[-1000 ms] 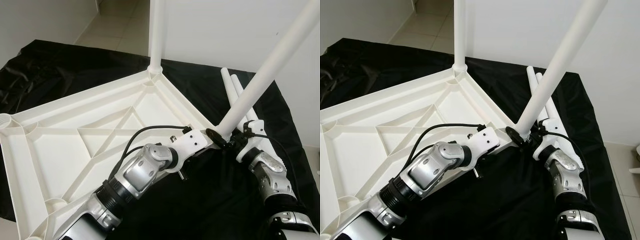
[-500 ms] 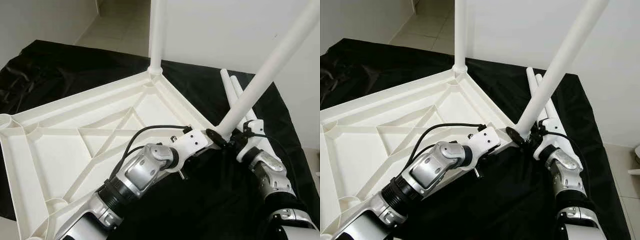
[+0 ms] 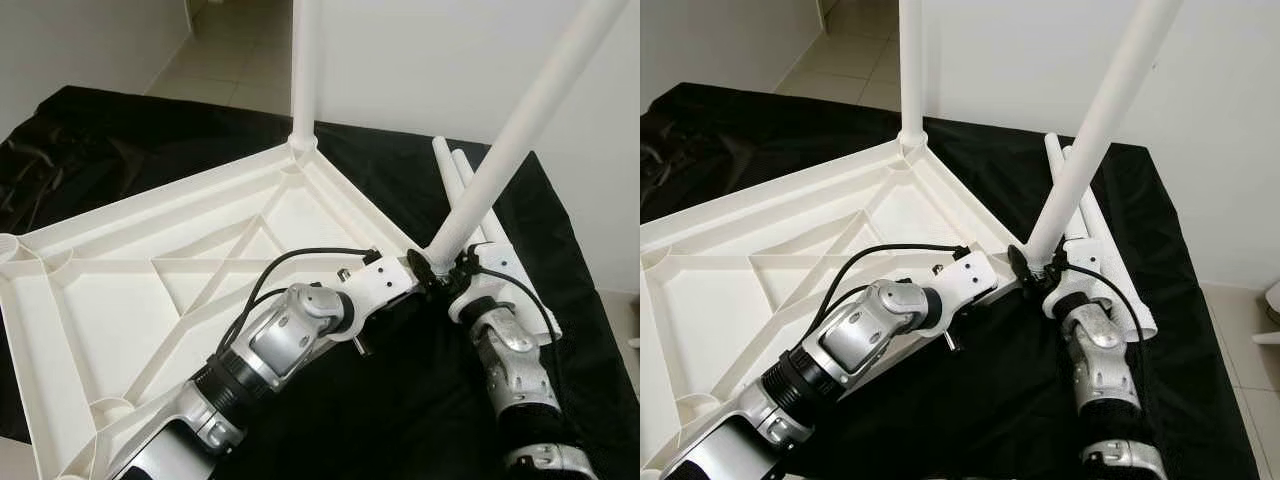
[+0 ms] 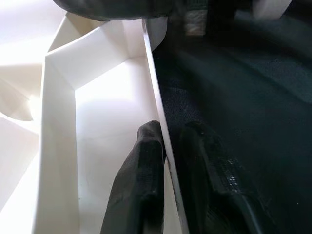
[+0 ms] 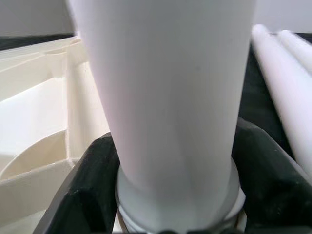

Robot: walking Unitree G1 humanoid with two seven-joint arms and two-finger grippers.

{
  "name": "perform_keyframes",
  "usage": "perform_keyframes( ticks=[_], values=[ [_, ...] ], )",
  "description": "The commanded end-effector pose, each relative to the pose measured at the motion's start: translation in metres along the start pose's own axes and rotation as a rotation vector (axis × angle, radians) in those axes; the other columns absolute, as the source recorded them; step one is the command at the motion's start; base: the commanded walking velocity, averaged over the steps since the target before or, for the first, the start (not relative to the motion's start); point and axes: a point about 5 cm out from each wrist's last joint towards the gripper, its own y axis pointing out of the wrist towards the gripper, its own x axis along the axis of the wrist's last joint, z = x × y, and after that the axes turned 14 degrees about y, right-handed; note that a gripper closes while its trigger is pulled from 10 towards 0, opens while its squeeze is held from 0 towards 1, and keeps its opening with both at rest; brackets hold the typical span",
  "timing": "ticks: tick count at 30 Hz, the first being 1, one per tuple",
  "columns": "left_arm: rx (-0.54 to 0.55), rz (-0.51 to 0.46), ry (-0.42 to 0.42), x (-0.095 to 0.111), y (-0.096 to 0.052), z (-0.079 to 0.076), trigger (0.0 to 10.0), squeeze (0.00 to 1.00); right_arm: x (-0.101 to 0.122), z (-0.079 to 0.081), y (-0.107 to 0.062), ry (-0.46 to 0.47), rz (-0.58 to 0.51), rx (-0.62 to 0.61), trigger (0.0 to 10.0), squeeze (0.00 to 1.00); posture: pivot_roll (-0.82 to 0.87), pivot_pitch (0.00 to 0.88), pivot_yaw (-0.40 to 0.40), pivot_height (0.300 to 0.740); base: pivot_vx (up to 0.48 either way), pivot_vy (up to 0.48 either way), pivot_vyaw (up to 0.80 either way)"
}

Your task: Building children table

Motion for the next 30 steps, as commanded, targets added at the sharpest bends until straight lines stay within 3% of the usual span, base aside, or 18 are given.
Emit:
perform_keyframes(
  ticks=[1, 9, 13, 18, 19, 21, 22, 28, 30],
  values=[
    [-0.193, 0.034, -0.023, -0.011, 0.012, -0.029, 10.0, 0.00, -0.002, 0.009, 0.004, 0.024, -0.004, -0.068, 10.0, 0.00, -0.05, 0.076, -0.021, 0.740, 0.000, 0.000, 0.00],
    [-0.188, 0.044, -0.008, -0.013, 0.010, -0.023, 10.0, 0.00, -0.019, 0.033, 0.005, 0.057, 0.015, -0.265, 10.0, 0.00, -0.05, 0.074, 0.002, 0.740, 0.000, 0.000, 0.00],
    [-0.189, 0.048, -0.007, -0.015, 0.009, -0.023, 10.0, 0.00, -0.020, 0.044, 0.004, 0.085, 0.020, -0.275, 10.0, 0.00, -0.06, 0.077, 0.007, 0.740, 0.000, 0.000, 0.00],
    [-0.193, 0.049, -0.008, -0.016, 0.009, -0.024, 10.0, 0.00, -0.018, 0.044, 0.001, 0.083, 0.013, -0.284, 10.0, 0.00, -0.06, 0.077, 0.007, 0.740, 0.000, 0.000, 0.00],
    [-0.196, 0.049, -0.009, -0.016, 0.009, -0.025, 10.0, 0.00, -0.017, 0.043, 0.000, 0.093, 0.009, -0.272, 10.0, 0.67, -0.06, 0.082, 0.010, 0.740, 0.000, 0.000, 0.00],
    [-0.197, 0.049, -0.009, -0.016, 0.009, -0.025, 10.0, 0.00, -0.016, 0.043, 0.000, 0.101, 0.007, -0.262, 10.0, 0.67, -0.06, 0.082, 0.010, 0.740, 0.000, 0.000, 0.00],
    [-0.199, 0.049, -0.008, -0.016, 0.010, -0.025, 10.0, 0.00, -0.013, 0.043, -0.001, 0.117, -0.002, -0.229, 10.0, 1.00, -0.06, 0.083, 0.009, 0.740, 0.000, 0.000, 0.00],
    [-0.204, 0.049, -0.009, -0.017, 0.010, -0.026, 10.0, 0.00, -0.007, 0.038, -0.001, 0.088, -0.014, -0.179, 10.0, 1.00, -0.06, 0.086, 0.009, 0.740, 0.000, 0.000, 0.00],
    [-0.204, 0.050, -0.009, -0.017, 0.010, -0.025, 10.0, 0.00, -0.002, 0.033, -0.001, 0.077, -0.018, -0.106, 10.0, 1.00, -0.06, 0.084, 0.008, 0.740, 0.000, 0.000, 0.00]
  ],
)
